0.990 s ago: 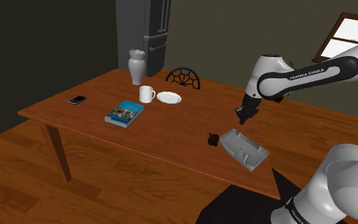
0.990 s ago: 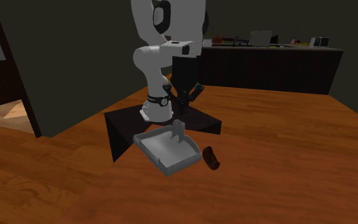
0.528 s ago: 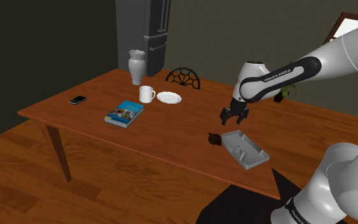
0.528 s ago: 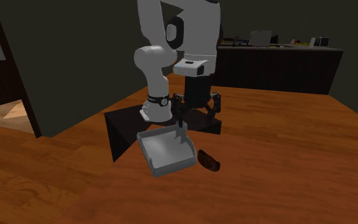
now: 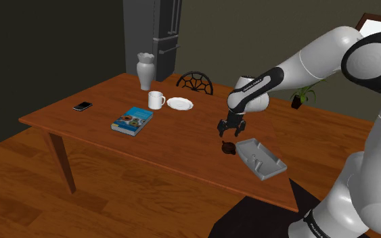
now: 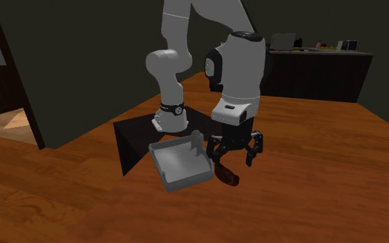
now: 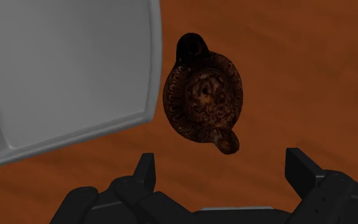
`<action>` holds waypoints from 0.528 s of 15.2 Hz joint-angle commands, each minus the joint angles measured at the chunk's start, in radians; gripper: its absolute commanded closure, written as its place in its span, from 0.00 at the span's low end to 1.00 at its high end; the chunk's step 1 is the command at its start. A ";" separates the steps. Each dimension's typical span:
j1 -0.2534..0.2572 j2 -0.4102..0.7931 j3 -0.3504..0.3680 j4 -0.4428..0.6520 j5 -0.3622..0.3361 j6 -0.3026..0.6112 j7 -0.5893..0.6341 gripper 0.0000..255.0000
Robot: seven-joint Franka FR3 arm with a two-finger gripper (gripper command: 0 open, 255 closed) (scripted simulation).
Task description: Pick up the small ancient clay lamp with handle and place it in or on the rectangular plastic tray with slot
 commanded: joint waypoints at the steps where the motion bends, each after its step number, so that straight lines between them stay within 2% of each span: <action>1: -0.013 0.058 0.024 0.037 0.055 0.009 -0.022 0.00; 8: -0.046 0.150 0.071 0.039 0.131 0.089 -0.075 0.00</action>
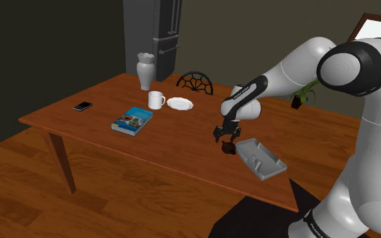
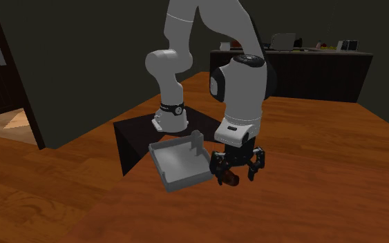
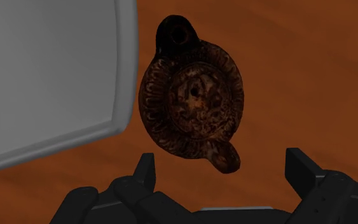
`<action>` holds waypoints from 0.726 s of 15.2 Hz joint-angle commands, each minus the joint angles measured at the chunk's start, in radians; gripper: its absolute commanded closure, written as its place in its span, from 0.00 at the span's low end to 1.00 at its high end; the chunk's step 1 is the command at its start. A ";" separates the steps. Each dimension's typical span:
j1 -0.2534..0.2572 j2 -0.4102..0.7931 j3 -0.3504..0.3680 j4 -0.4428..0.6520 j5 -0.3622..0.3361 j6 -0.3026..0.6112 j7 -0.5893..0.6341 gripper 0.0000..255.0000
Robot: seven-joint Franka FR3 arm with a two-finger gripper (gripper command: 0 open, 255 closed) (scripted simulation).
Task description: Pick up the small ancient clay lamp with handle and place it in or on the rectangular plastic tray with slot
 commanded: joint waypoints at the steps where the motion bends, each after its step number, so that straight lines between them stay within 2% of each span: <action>1: -0.006 0.015 0.008 0.001 0.013 0.013 -0.008 0.00; 8: -0.006 0.015 0.008 0.001 0.013 0.013 -0.008 0.00; 9: -0.006 0.015 0.008 0.001 0.013 0.013 -0.008 1.00; 11: -0.006 0.015 0.008 0.001 0.013 0.013 -0.008 1.00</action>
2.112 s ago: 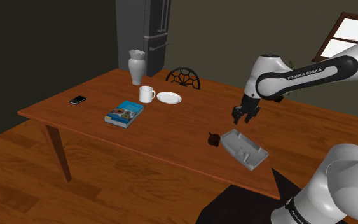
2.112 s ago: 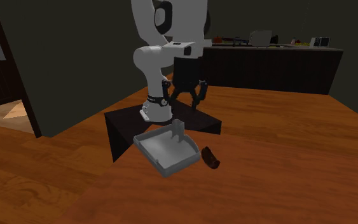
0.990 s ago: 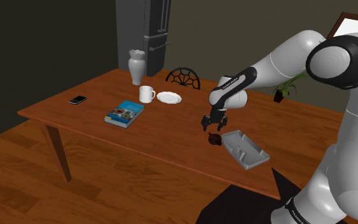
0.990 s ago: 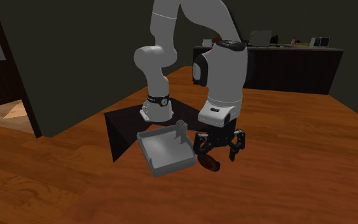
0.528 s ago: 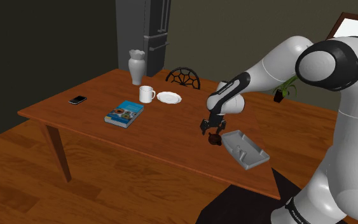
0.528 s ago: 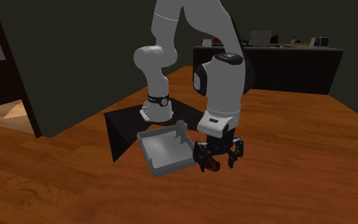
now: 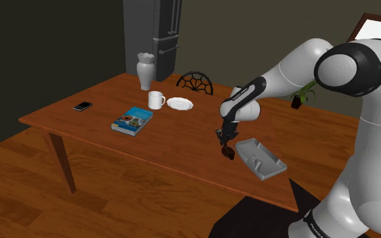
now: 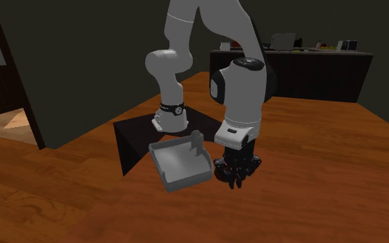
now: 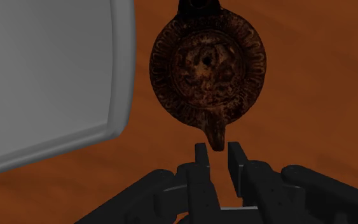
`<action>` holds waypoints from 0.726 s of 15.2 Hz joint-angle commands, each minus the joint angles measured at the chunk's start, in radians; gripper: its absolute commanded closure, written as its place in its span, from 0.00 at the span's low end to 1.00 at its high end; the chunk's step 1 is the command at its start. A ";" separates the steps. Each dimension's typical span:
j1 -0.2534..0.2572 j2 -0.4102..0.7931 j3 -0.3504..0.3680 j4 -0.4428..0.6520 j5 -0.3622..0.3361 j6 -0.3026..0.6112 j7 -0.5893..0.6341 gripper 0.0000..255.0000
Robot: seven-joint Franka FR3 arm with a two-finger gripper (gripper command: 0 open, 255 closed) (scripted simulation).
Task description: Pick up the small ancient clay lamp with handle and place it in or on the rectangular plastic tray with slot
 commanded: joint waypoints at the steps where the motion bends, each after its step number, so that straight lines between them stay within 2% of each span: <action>1: 0.000 0.000 0.000 0.000 0.000 0.000 0.000 1.00; 8: 0.000 0.000 0.000 0.000 0.000 0.000 0.000 1.00; 9: 0.000 0.000 0.000 0.000 0.000 0.000 0.000 0.00; 11: 0.051 -0.078 -0.028 -0.102 -0.035 0.048 0.064 0.00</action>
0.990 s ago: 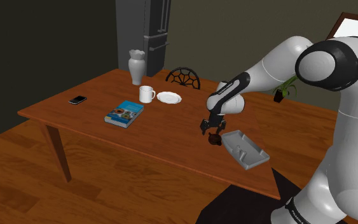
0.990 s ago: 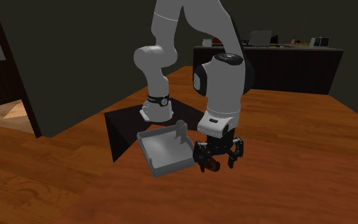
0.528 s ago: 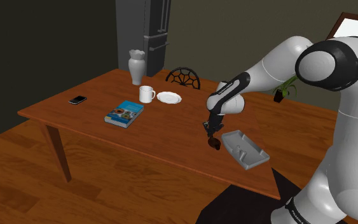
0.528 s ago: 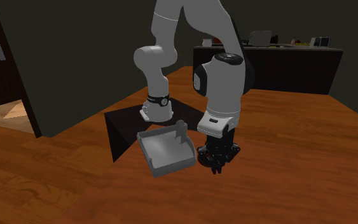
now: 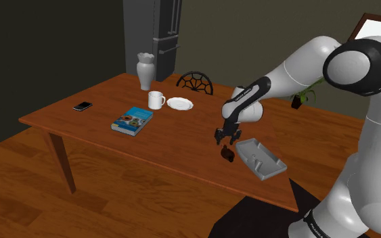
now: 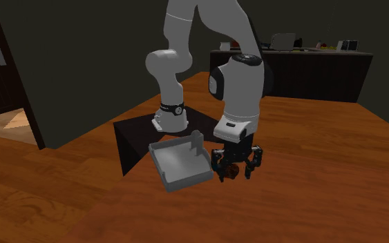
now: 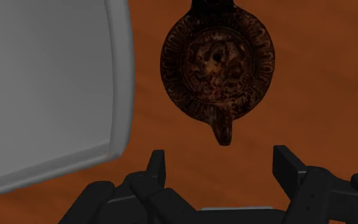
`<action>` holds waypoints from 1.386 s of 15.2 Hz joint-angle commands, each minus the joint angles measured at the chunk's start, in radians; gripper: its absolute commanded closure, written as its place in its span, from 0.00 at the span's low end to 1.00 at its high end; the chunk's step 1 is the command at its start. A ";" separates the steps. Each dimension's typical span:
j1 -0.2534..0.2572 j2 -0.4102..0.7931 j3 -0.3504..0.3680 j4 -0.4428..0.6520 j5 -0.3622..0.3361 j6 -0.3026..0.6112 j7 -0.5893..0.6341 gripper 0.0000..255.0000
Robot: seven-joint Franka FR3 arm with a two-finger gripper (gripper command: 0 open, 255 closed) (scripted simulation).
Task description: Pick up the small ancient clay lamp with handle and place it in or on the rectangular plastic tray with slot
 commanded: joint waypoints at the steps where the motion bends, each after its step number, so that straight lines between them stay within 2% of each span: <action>1: 0.043 -0.068 -0.026 -0.092 -0.034 0.047 0.058 0.00; 3: 0.100 -0.148 -0.062 -0.188 -0.100 0.089 0.152 0.00; 5: 0.155 -0.233 -0.100 -0.280 -0.199 0.125 0.275 0.00; 6: 0.176 -0.277 -0.116 -0.324 -0.263 0.139 0.349 0.00; 7: 0.175 -0.282 -0.114 -0.329 -0.272 0.140 0.358 0.00; 11: 0.159 -0.205 -0.079 -0.322 -0.163 0.198 0.280 0.00; 14: 0.128 -0.138 -0.028 -0.311 -0.063 0.245 0.207 0.00; 21: 0.125 -0.139 -0.025 -0.311 -0.065 0.246 0.209 0.00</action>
